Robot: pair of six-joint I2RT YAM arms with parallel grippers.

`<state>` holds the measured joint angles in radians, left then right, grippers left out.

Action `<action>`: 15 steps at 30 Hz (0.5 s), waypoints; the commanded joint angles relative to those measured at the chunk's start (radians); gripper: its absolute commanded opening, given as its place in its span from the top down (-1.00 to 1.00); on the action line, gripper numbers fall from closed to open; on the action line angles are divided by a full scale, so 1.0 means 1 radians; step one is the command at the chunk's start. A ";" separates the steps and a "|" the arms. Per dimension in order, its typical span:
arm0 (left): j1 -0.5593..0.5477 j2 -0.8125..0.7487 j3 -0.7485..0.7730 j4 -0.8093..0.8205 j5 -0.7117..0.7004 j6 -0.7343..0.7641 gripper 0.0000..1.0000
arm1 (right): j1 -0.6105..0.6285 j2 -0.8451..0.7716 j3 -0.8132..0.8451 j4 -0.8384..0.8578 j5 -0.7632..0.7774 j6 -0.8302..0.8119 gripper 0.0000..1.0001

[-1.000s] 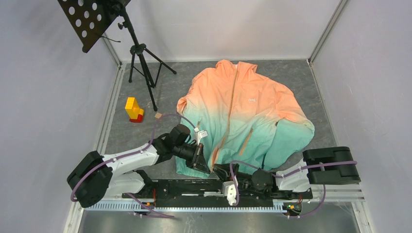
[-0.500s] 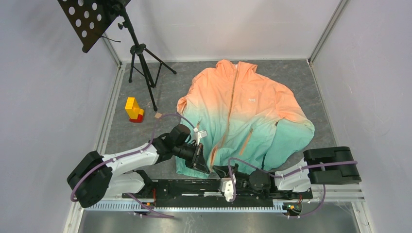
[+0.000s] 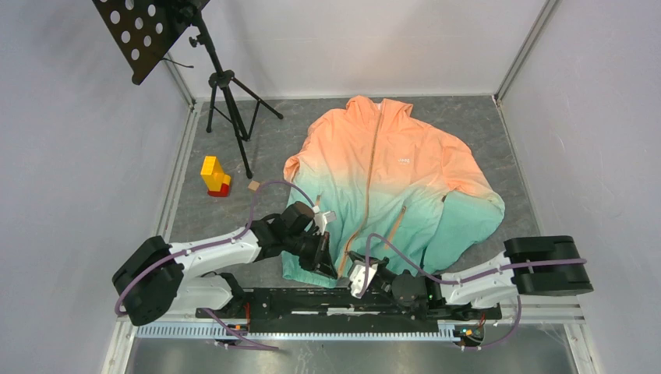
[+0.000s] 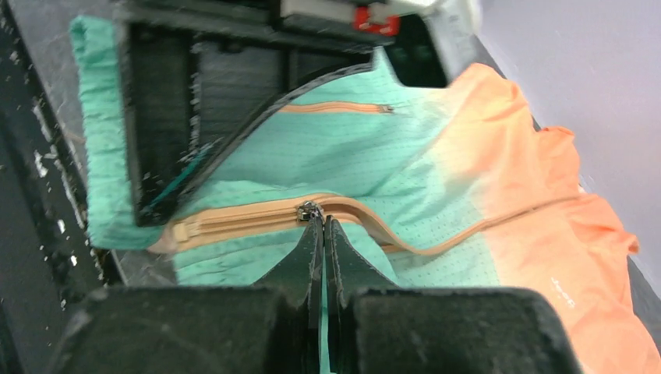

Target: Zip up the jacket

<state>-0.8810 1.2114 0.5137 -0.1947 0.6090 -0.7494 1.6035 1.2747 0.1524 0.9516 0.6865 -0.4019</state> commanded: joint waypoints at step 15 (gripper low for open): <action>-0.030 -0.003 0.009 -0.133 -0.075 0.018 0.96 | -0.406 -0.136 0.186 -0.466 -0.062 0.051 0.99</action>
<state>-0.8944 1.2182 0.5365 -0.2470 0.5495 -0.7448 1.3140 1.1324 0.2386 0.6281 0.6899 -0.3222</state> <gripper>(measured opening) 0.050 0.009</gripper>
